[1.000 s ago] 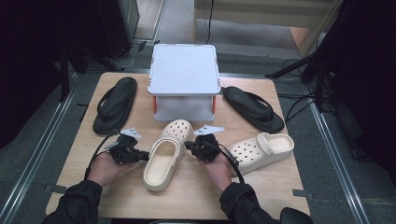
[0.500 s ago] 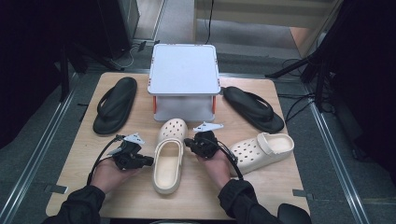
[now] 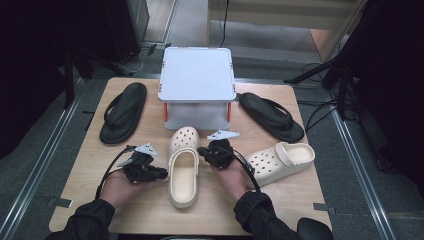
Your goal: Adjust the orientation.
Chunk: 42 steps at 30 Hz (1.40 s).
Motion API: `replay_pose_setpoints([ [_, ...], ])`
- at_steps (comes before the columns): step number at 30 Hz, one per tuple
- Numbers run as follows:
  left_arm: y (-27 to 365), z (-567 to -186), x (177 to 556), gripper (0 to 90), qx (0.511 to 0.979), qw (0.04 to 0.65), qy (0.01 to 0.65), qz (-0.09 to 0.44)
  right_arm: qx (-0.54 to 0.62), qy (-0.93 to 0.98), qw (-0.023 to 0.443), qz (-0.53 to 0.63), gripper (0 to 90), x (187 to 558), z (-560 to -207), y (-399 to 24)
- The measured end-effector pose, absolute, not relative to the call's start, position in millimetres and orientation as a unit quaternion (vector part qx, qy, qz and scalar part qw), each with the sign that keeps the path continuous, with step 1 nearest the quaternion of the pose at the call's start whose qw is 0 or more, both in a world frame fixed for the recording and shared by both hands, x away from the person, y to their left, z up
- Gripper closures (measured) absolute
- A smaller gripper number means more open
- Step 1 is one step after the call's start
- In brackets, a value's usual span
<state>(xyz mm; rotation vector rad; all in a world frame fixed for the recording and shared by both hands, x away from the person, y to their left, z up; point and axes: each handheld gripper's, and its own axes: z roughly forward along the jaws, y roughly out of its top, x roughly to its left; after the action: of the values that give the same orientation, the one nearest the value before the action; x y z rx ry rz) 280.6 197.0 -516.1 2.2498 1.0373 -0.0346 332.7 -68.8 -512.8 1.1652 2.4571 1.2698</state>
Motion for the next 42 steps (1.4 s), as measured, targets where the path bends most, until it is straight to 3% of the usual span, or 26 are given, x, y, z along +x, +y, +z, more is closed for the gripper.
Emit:
replay_pose_setpoints([
  [4, 199, -515, 280, 75.4, 0.857, 0.328, 0.398, -0.002, 0.385, 0.817, 0.071, 0.425, 86.1, 333, -512, -70],
  [8, 204, -513, 281, 63.7, 0.849, 0.328, 0.413, 0.0, 0.38, 0.816, 0.079, 0.428, 82.3, 334, -508, -73],
  [11, 209, -512, 282, 54.2, 0.843, 0.33, 0.425, 0.012, 0.381, 0.815, 0.077, 0.431, 72.8, 335, -508, -75],
  [14, 214, -509, 282, 51.4, 0.834, 0.343, 0.431, 0.023, 0.38, 0.817, 0.082, 0.426, 62.6, 335, -507, -76],
  [19, 219, -509, 282, 41.4, 0.833, 0.34, 0.435, 0.032, 0.369, 0.821, 0.095, 0.426, 58.8, 334, -502, -80],
  [25, 230, -509, 284, 40.6, 0.827, 0.338, 0.448, 0.038, 0.365, 0.827, 0.071, 0.422, 53.6, 331, -494, -89],
  [42, 239, -505, 288, 38.9, 0.82, 0.338, 0.458, 0.049, 0.354, 0.831, 0.071, 0.422, 54.5, 311, -469, -128],
])
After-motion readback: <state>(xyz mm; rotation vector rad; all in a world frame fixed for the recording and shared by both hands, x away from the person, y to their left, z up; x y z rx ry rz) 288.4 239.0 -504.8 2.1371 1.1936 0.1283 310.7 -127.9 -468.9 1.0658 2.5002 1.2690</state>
